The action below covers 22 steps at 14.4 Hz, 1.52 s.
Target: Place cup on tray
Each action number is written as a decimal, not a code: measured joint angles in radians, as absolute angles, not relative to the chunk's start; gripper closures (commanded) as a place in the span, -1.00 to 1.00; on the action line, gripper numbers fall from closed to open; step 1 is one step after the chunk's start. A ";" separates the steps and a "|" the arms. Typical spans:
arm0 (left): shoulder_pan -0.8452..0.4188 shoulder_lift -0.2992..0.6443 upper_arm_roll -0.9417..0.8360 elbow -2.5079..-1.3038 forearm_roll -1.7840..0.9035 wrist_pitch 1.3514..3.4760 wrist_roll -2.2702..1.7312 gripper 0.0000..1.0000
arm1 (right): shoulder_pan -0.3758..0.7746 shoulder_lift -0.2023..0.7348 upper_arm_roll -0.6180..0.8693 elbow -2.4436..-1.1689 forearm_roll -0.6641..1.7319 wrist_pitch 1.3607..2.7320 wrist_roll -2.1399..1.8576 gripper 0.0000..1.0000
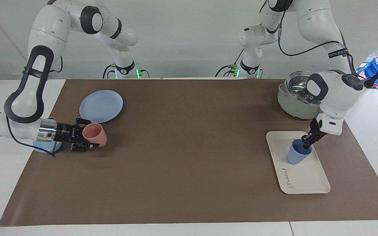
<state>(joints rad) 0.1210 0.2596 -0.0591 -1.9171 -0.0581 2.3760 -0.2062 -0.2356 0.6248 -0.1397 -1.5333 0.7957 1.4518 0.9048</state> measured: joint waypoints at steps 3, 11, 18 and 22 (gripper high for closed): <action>0.117 0.258 -0.061 -1.890 -0.057 2.368 -0.201 -1.00 | -0.232 0.704 -0.136 -1.414 0.736 1.409 0.905 1.00; 0.087 0.109 -0.075 -1.605 -0.046 1.783 0.050 -1.00 | -0.253 0.737 -0.138 -1.363 0.684 1.424 0.895 1.00; 0.057 0.006 -0.087 -1.490 -0.014 1.488 0.099 -1.00 | -0.275 0.747 -0.136 -1.378 0.708 1.423 0.830 -0.99; 0.057 0.075 -0.090 -1.474 0.009 1.475 0.114 -1.00 | -0.285 0.747 -0.137 -1.386 0.715 1.425 0.811 -1.00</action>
<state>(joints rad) 0.0570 0.0750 -0.0901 -1.4741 0.0087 1.4750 0.1141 -0.2850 0.7474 -0.1367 -1.3863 0.7151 1.4253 0.8110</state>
